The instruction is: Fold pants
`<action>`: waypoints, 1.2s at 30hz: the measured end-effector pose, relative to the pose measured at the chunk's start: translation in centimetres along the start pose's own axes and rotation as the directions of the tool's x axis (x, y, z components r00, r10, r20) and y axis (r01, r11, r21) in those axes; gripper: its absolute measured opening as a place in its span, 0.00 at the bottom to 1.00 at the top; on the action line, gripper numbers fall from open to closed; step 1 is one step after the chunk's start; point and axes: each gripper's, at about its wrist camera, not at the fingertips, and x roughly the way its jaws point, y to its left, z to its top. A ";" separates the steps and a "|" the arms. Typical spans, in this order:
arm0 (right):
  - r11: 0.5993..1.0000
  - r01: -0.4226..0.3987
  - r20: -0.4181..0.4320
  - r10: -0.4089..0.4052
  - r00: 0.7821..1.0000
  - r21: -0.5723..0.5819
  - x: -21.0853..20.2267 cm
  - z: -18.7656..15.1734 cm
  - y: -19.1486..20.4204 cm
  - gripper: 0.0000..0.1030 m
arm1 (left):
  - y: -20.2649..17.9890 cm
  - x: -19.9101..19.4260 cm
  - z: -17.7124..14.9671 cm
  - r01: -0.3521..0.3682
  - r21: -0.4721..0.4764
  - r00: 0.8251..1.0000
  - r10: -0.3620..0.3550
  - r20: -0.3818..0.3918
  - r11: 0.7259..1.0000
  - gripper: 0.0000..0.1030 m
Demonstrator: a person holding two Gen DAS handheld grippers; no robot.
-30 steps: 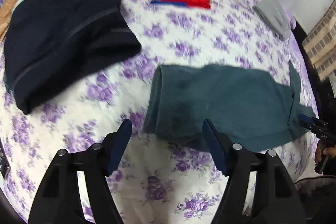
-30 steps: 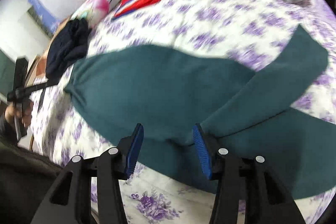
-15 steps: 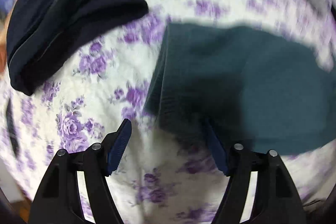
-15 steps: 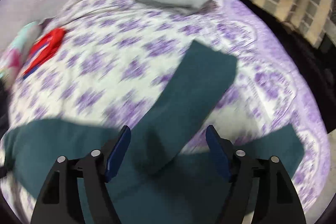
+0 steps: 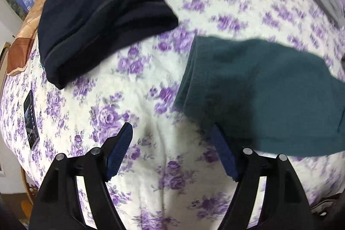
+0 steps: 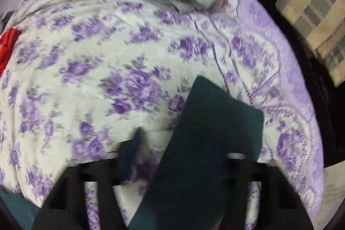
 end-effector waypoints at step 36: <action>0.981 -0.187 0.134 0.179 0.975 0.044 -6.8 -3.4 -5.2 0.69 | -8.5 4.1 0.5 0.151 0.162 0.987 -0.139 -0.085 0.975 0.82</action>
